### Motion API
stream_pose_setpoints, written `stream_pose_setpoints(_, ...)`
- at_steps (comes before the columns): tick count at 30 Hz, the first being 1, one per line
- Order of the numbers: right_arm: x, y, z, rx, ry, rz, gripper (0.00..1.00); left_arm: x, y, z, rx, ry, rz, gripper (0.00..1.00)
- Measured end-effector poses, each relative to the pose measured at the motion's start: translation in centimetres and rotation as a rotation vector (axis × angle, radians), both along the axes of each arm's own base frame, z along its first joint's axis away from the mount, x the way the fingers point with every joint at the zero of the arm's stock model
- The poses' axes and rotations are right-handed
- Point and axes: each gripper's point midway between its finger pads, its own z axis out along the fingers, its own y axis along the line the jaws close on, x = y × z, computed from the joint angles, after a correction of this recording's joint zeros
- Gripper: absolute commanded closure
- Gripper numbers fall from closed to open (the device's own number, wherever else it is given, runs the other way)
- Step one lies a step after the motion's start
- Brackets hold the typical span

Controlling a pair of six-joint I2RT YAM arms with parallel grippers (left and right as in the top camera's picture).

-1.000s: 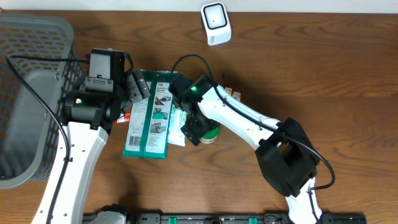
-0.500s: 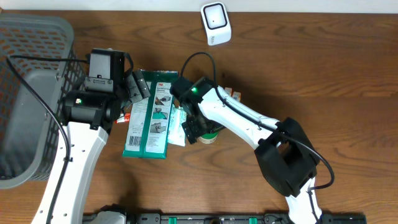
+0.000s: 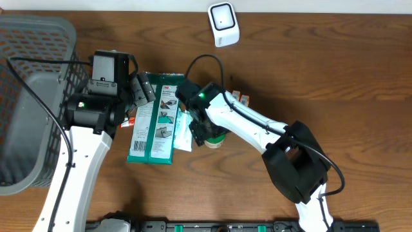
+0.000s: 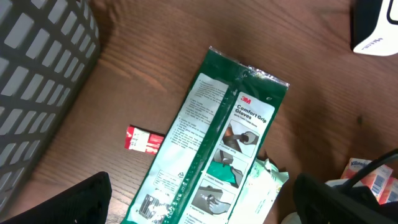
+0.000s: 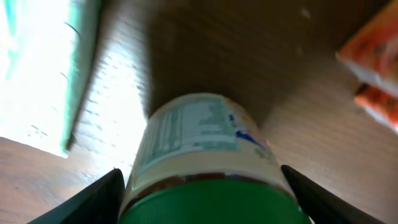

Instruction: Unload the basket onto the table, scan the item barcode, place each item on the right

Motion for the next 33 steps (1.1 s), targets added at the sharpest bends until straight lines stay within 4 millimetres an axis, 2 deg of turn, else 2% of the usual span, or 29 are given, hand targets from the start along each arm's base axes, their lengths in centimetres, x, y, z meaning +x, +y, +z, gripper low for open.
stream_pose_setpoints(7, 0.3, 0.3, 0.0, 0.011, -0.009, 0.073, 0.28, 0.0, 0.0, 0.0, 0.0, 0.0, 0.0, 0.07)
stream_pose_setpoints(13, 0.6, 0.6, 0.6, 0.019, -0.017, 0.106, 0.01, 0.0, 0.0, 0.0, 0.0, 0.0, 0.0, 0.07)
stream_pose_setpoints(17, 1.1, 1.1, 1.8, 0.037, -0.024, 0.116, 0.01, 0.0, 0.0, 0.0, 0.0, 0.0, 0.0, 0.07)
stream_pose_setpoints(21, 1.3, 0.6, 3.1, 0.048, -0.001, 0.092, 0.01, 0.0, 0.0, 0.0, 0.0, 0.0, 0.0, 0.07)
stream_pose_setpoints(22, 1.4, 0.5, 3.5, 0.061, 0.004, 0.082, 0.03, 0.0, 0.0, 0.0, 0.0, 0.0, 0.0, 0.07)
stream_pose_setpoints(24, 1.7, 0.2, 4.1, 0.098, 0.021, 0.057, 0.18, 0.0, 0.0, 0.0, 0.0, 0.0, 0.0, 0.07)
stream_pose_setpoints(26, 1.7, -0.2, 4.4, 0.124, 0.055, 0.031, 0.22, 0.0, 0.0, 0.0, 0.0, 0.0, 0.0, 0.07)
stream_pose_setpoints(30, 0.8, -1.4, 4.7, 0.133, 0.135, -0.005, 0.21, 0.0, 0.0, 0.0, 0.0, 0.0, 0.0, 0.07)
stream_pose_setpoints(33, 0.3, -1.5, 4.8, 0.134, 0.159, -0.008, 0.2, 0.0, 0.0, 0.0, 0.0, 0.0, 0.0, 0.07)
